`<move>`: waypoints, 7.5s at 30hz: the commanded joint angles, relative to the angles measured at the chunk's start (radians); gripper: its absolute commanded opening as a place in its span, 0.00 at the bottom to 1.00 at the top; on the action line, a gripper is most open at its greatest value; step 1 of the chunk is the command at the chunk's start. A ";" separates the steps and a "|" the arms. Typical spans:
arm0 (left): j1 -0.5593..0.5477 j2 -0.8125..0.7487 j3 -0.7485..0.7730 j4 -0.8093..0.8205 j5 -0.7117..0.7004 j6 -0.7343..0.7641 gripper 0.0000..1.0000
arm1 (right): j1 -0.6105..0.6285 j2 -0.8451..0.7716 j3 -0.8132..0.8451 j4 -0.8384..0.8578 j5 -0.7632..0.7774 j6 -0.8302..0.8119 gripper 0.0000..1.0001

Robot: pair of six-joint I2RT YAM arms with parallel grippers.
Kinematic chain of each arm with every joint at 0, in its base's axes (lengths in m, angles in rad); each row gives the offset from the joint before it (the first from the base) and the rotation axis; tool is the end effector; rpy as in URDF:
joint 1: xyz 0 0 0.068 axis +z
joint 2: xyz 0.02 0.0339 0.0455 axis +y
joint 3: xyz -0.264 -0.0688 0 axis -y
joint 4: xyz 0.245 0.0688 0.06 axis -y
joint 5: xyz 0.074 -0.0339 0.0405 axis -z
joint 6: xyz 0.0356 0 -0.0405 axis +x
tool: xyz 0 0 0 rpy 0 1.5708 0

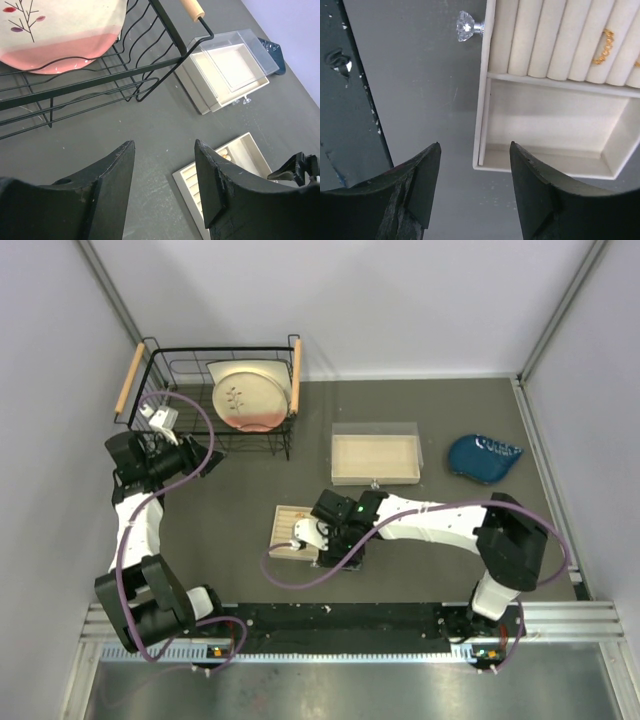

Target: Organize the mixed jewelry

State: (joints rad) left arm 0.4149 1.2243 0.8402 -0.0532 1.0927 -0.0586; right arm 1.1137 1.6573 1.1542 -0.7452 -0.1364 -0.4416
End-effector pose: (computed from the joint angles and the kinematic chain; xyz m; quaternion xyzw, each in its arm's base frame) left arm 0.2524 0.0766 0.2874 0.1021 0.7662 -0.3501 0.5292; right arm 0.1373 0.2902 0.2073 -0.6987 0.6940 0.1163 0.1290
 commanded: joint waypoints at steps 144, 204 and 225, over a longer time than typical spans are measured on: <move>-0.892 1.232 1.404 -0.180 -0.306 -0.098 0.65 | -0.474 -0.252 -0.085 0.015 -0.002 -0.421 0.00; -0.938 1.268 1.401 -0.257 -0.205 -0.020 0.66 | -0.439 -0.232 -0.053 0.010 0.109 -0.595 0.00; -0.936 1.271 1.432 -0.275 -0.089 0.014 0.67 | -0.351 -0.261 -0.031 -0.089 0.119 -0.638 0.00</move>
State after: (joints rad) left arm -0.5030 2.4962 2.2436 -0.3153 0.9207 -0.0521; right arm 0.7418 1.4296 1.0683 -0.8837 -0.0151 -1.0111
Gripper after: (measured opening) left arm 0.674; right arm 0.027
